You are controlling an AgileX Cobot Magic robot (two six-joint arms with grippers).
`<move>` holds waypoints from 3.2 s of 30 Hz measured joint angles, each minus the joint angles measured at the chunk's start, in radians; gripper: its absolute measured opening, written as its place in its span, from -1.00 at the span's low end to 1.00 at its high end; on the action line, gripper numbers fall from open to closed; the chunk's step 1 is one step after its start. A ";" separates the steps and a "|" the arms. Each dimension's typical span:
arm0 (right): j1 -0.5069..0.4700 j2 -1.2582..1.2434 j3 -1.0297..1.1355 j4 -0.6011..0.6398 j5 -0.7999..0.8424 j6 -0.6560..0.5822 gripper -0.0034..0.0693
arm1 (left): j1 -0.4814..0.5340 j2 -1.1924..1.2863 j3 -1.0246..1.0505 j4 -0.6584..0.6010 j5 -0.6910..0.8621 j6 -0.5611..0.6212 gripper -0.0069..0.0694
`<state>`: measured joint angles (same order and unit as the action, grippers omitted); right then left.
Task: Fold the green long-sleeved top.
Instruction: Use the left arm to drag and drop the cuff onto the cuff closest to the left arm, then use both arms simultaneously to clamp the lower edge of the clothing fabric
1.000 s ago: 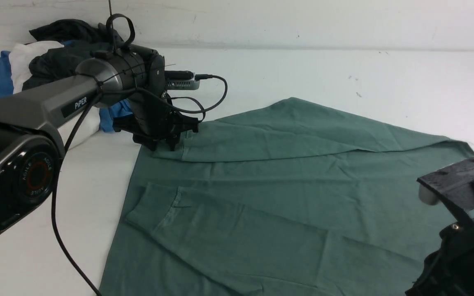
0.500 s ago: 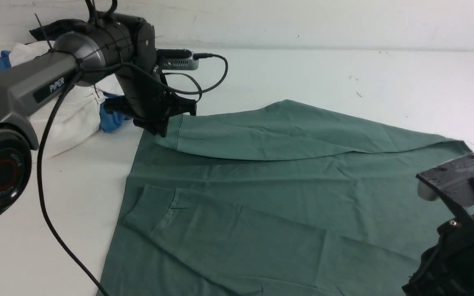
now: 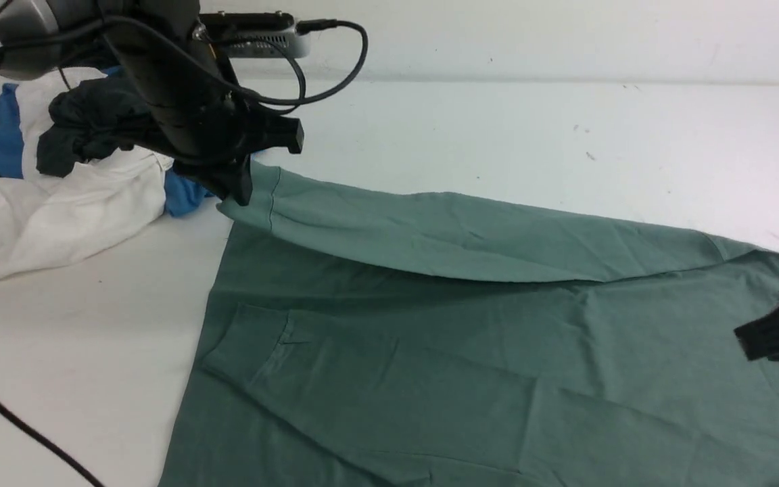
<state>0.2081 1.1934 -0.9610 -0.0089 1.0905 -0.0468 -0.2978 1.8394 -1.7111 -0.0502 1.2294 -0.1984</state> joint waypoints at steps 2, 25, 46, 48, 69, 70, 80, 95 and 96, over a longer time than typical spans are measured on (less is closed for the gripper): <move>-0.018 0.001 0.000 0.023 0.006 -0.026 -0.93 | -0.021 -0.044 0.071 0.000 0.001 -0.014 -0.75; -0.022 0.001 0.000 0.223 0.016 -0.160 -0.93 | -0.052 -0.202 0.514 0.020 -0.052 -0.130 -0.72; -0.022 0.321 -0.336 0.300 0.061 -0.224 -0.93 | -0.062 -0.173 0.514 0.010 -0.057 -0.047 -0.47; -0.022 0.397 -0.402 0.324 0.062 -0.263 -0.93 | -0.083 -0.173 0.514 0.006 -0.096 -0.031 -0.64; 0.044 1.131 -1.090 0.324 0.135 -0.346 -0.93 | -0.269 0.073 0.514 -0.032 -0.416 -0.015 -0.83; 0.047 1.157 -1.111 0.319 0.135 -0.340 -0.93 | -0.269 0.075 0.513 -0.032 -0.417 -0.015 -0.83; 0.054 1.245 -1.184 0.180 0.067 -0.266 -0.93 | -0.269 0.106 0.494 -0.032 -0.413 -0.015 -0.83; 0.053 1.246 -1.184 -0.123 -0.155 -0.105 -0.93 | -0.269 0.124 0.477 -0.040 -0.391 -0.016 -0.83; 0.053 1.246 -1.184 -0.128 -0.155 -0.098 -0.93 | -0.269 0.124 0.477 -0.040 -0.392 -0.016 -0.83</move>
<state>0.2611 2.4390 -2.1448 -0.1367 0.9354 -0.1446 -0.5671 1.9633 -1.2339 -0.0900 0.8378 -0.2145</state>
